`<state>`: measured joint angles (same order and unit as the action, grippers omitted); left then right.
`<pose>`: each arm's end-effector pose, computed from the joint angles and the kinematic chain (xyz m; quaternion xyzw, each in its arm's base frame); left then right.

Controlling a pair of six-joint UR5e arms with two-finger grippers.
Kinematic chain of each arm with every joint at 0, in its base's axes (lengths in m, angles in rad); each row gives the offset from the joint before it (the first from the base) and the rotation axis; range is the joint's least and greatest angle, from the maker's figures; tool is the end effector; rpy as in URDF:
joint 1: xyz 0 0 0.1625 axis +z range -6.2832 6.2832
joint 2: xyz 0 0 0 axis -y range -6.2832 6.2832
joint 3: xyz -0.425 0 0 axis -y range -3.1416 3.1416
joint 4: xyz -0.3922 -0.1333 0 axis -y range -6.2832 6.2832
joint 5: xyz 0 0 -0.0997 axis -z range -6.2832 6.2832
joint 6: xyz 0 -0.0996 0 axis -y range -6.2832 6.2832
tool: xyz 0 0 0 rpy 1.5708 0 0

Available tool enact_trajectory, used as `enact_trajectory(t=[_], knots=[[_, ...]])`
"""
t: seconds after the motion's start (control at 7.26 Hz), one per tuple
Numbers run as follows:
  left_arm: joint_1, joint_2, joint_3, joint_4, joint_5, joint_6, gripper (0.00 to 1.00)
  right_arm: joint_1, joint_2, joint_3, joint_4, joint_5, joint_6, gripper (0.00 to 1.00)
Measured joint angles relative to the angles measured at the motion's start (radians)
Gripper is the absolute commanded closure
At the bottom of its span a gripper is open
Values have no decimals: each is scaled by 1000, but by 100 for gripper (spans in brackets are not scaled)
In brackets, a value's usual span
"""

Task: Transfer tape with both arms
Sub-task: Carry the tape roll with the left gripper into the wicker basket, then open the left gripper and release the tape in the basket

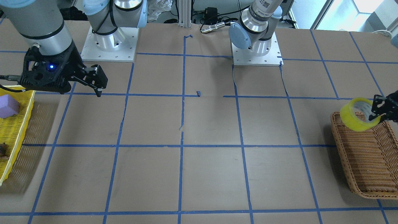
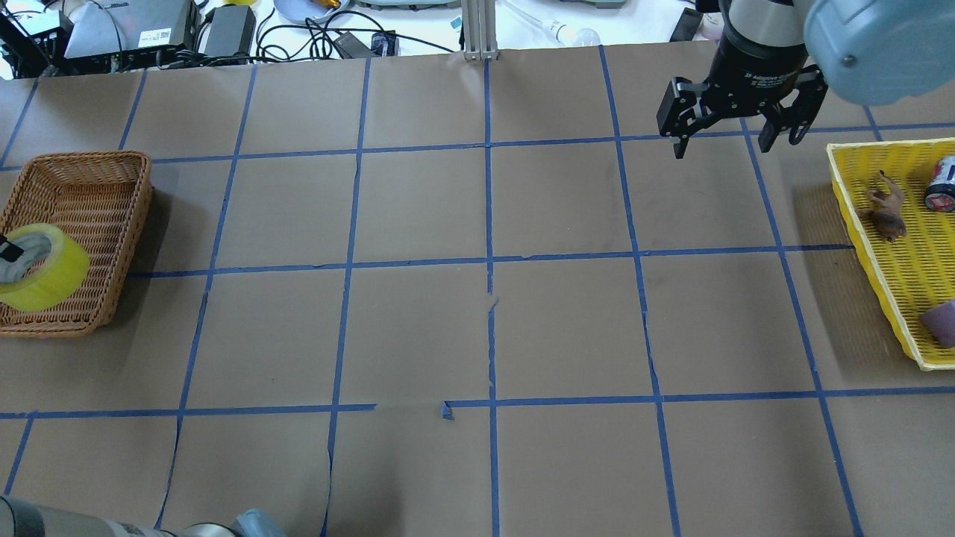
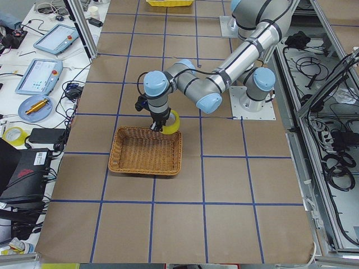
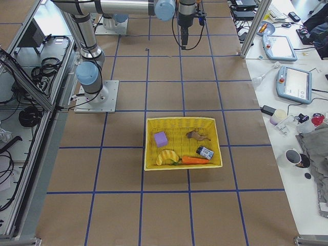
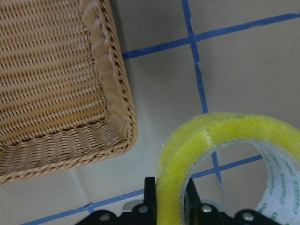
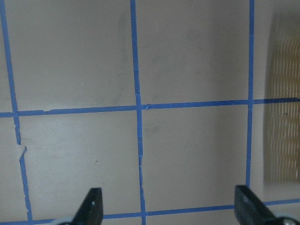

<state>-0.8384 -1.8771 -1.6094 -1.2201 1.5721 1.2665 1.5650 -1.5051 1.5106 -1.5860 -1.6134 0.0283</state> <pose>0.3005 -0.5334 0.3361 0.2639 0.9645 -0.0010 0.0028 0.1260 -0.5215 0.4859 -0.0171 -0.9996 0.0051 0.0212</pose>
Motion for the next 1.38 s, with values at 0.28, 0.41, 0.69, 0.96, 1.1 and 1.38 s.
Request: enact_trajectory(t=[0.28,0.41,0.69,0.96,1.1,1.38], knots=[[1,-85,33,93,2,20,100,1,-50,6,65,57,1,0],[2,-130,72,106,5,23,100,1,-61,10,76,66,-3,0],[2,-215,130,112,8,12,91,2,-68,11,84,73,-7,0],[1,-253,145,114,9,-29,52,1,-72,8,84,78,-10,0],[1,-257,147,114,11,-41,42,0,-71,8,82,79,-9,0],[-3,-249,147,109,12,-99,42,1,-68,10,79,79,-1,0]])
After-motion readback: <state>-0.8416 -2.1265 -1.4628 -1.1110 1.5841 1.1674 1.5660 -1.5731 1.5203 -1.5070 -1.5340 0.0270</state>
